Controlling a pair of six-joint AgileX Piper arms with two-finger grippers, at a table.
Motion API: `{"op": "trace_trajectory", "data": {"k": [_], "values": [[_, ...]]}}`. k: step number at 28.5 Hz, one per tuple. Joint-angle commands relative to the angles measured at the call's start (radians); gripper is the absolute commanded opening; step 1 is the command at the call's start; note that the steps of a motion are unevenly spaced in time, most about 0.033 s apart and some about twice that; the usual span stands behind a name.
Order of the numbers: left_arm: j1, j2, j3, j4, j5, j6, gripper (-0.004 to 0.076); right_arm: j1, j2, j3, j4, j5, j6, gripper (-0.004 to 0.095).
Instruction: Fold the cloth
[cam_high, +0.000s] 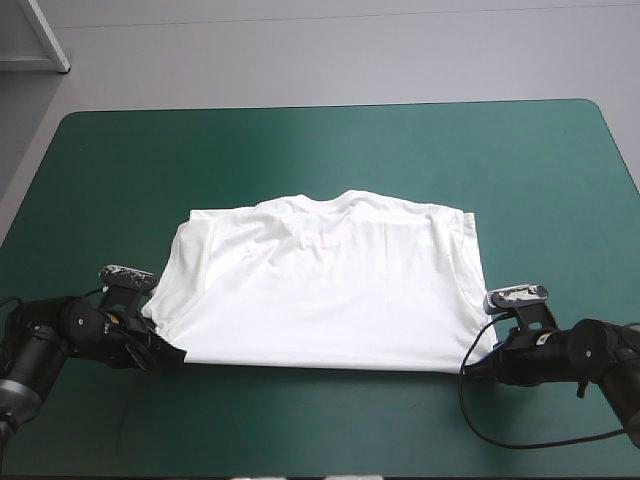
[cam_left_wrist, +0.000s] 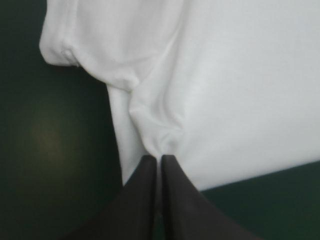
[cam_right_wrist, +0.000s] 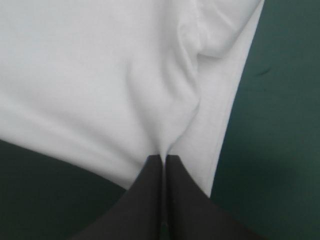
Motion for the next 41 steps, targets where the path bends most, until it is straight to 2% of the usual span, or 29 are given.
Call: {"op": "trace_trajectory", "data": {"k": [1, 6, 7, 9, 11, 12, 13, 16, 19, 25, 29, 35, 41], "values": [[0.000, -0.021, -0.005, -0.002, 0.008, -0.011, 0.0019, -0.009, -0.050, -0.006, -0.006, 0.008, 0.006, -0.0013], [0.000, -0.021, -0.004, -0.011, 0.053, -0.015, 0.0020, -0.009, -0.060, -0.006, -0.037, 0.006, 0.050, -0.0008], [0.000, -0.021, -0.004, -0.011, 0.060, -0.015, 0.0020, -0.009, -0.060, -0.006, -0.037, 0.006, 0.050, 0.0011], [0.000, -0.021, -0.004, -0.011, 0.068, -0.008, 0.0042, -0.009, -0.060, -0.006, -0.037, 0.007, 0.050, 0.0114], [0.000, -0.021, -0.004, -0.014, 0.068, -0.006, 0.0109, -0.009, -0.060, -0.006, -0.037, 0.007, 0.047, 0.0273], [0.000, -0.023, -0.004, -0.022, 0.068, -0.002, 0.0167, -0.009, -0.060, -0.006, -0.037, 0.005, 0.047, 0.0394], [0.000, -0.023, -0.004, -0.034, 0.068, 0.008, 0.0235, -0.009, -0.062, -0.008, -0.037, 0.000, 0.047, 0.0469], [0.000, -0.023, -0.012, -0.062, 0.060, 0.013, 0.0440, -0.009, -0.076, -0.031, -0.037, -0.027, 0.047, 0.0624], [0.000, -0.038, -0.062, -0.078, 0.014, 0.006, 0.0510, -0.009, -0.094, -0.099, -0.037, -0.069, 0.049, 0.0630], [0.000, -0.058, -0.282, -0.098, -0.098, -0.087, 0.0507, -0.009, -0.109, -0.326, -0.037, -0.135, 0.049, 0.0630], [0.000, -0.058, -0.395, -0.098, -0.091, -0.099, 0.0507, -0.009, -0.109, -0.432, -0.041, -0.126, 0.047, 0.0623], [0.000, -0.058, -0.392, -0.086, -0.031, -0.099, 0.0507, -0.009, -0.109, -0.449, -0.048, -0.056, 0.047, 0.0543], [0.000, -0.097, -0.315, -0.082, 0.053, -0.120, 0.0466, -0.009, -0.120, -0.428, -0.077, 0.106, 0.094, 0.0456]]}}
